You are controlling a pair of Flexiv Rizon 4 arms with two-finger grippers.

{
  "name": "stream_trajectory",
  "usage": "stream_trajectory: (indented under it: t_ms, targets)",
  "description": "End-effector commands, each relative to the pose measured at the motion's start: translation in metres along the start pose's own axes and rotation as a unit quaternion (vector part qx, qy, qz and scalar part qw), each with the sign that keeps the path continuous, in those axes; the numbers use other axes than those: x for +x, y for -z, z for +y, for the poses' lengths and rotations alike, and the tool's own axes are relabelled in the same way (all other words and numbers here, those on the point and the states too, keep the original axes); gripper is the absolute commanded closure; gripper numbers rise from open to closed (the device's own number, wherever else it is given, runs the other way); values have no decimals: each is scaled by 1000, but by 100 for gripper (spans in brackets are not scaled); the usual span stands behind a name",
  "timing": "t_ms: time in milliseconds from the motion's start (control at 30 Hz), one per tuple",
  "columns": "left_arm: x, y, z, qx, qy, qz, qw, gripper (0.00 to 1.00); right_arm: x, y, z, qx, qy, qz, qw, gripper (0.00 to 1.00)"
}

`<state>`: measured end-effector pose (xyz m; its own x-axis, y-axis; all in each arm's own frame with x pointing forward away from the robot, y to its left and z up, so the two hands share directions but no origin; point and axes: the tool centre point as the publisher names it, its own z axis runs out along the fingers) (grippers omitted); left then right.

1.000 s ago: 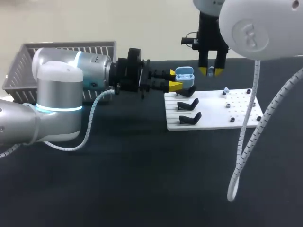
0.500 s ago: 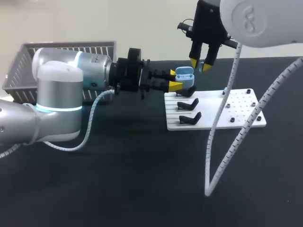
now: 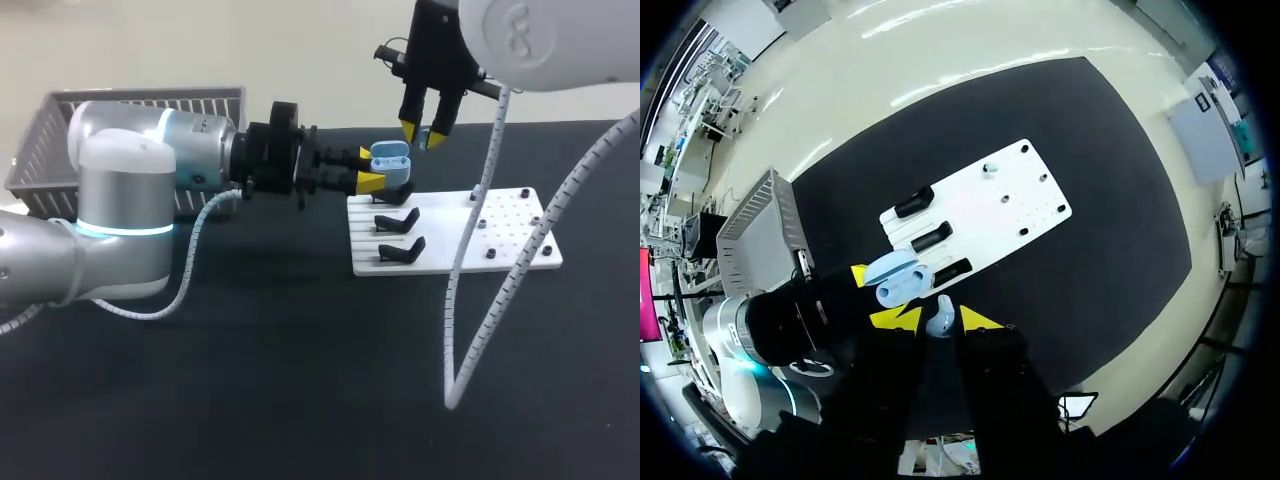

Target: Pick up each earbud case from the left stands, insert the matching earbuds, close the lid, and place the case in the box.

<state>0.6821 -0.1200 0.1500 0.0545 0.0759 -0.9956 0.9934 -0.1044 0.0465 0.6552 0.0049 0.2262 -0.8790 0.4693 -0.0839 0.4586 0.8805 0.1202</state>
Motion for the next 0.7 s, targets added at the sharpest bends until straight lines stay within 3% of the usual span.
stream_trajectory:
  t_ms: [33,367,700]
  targets:
    - [1,0,-2,-3,-2,-2,1000,100,1,-5,3,3,-21,-3,1000,100]
    - [1,0,-2,-3,-2,-2,1000,100,-3,-17,19,29,-76,-18,997,100]
    - [1,0,-2,-3,-2,-2,1000,100,-2,-16,16,39,-143,-21,989,100]
